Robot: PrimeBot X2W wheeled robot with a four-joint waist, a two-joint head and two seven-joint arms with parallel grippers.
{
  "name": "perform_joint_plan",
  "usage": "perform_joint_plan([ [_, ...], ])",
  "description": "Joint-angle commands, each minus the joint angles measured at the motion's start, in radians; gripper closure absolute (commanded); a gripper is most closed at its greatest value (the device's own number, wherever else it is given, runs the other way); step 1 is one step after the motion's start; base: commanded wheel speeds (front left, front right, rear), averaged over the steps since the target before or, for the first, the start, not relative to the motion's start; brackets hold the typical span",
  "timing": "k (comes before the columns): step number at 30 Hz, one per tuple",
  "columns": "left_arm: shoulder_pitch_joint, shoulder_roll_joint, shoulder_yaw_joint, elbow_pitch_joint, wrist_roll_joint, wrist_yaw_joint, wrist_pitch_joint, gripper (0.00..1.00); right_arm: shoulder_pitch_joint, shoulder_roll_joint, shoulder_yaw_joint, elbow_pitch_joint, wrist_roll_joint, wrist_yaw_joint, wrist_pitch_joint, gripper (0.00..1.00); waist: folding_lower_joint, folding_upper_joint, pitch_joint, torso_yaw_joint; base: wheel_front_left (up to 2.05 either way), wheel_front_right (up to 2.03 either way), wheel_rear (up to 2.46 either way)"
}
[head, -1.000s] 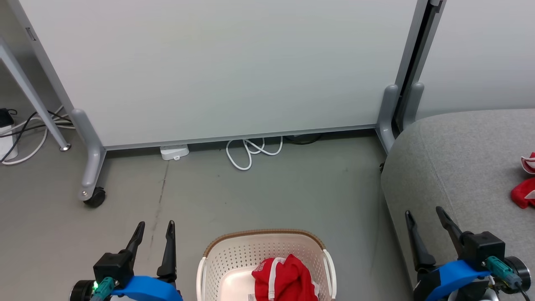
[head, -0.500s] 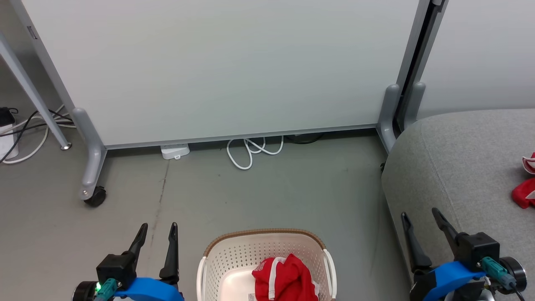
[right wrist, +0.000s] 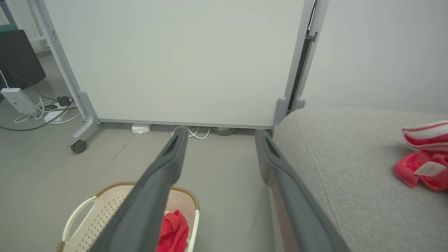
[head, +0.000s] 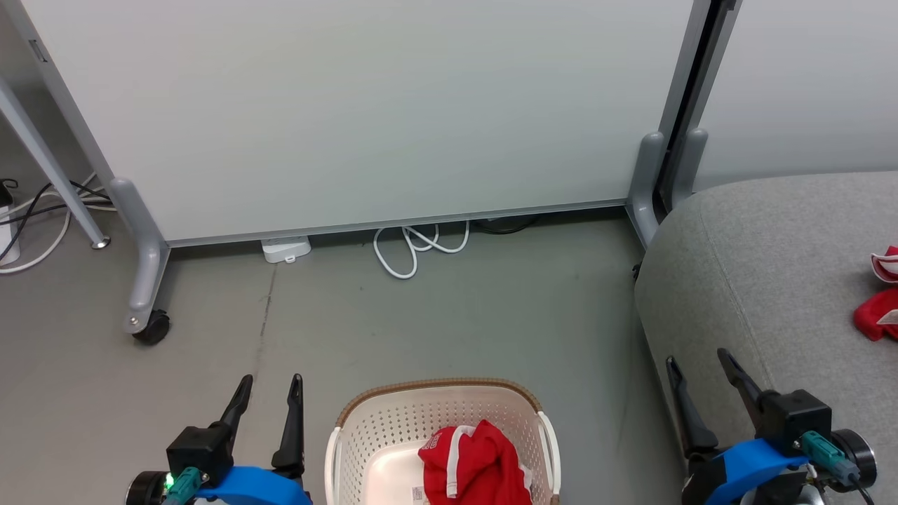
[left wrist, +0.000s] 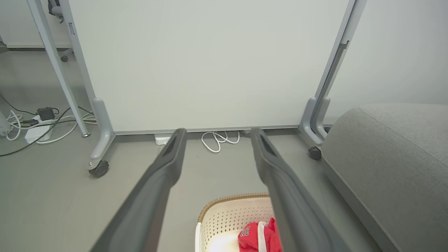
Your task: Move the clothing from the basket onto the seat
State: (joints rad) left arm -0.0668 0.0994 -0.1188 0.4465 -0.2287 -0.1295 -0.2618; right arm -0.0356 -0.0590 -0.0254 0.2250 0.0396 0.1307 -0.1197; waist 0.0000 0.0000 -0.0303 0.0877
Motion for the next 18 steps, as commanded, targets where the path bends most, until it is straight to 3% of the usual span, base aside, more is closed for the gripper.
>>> perform_joint_plan([
  [1,-0.002,0.003,-0.005,0.001,0.001,-0.001,-0.005,0.0,0.008,0.003,0.004,-0.005,0.003,0.0,0.001,0.0,0.0,0.0,0.005,-0.004,0.0,0.0,0.0],
  [8,-0.016,0.008,-0.017,0.014,0.003,-0.001,-0.005,0.0,-0.014,0.002,0.035,-0.019,0.003,0.0,0.002,0.0,0.0,0.0,0.042,-0.036,0.0,0.0,0.0],
  [18,-0.091,-0.001,-0.049,0.049,0.009,-0.001,-0.005,0.0,-0.09,-0.016,0.134,-0.075,-0.008,0.0,0.016,0.0,0.0,0.0,0.194,-0.137,0.0,0.0,0.0],
])
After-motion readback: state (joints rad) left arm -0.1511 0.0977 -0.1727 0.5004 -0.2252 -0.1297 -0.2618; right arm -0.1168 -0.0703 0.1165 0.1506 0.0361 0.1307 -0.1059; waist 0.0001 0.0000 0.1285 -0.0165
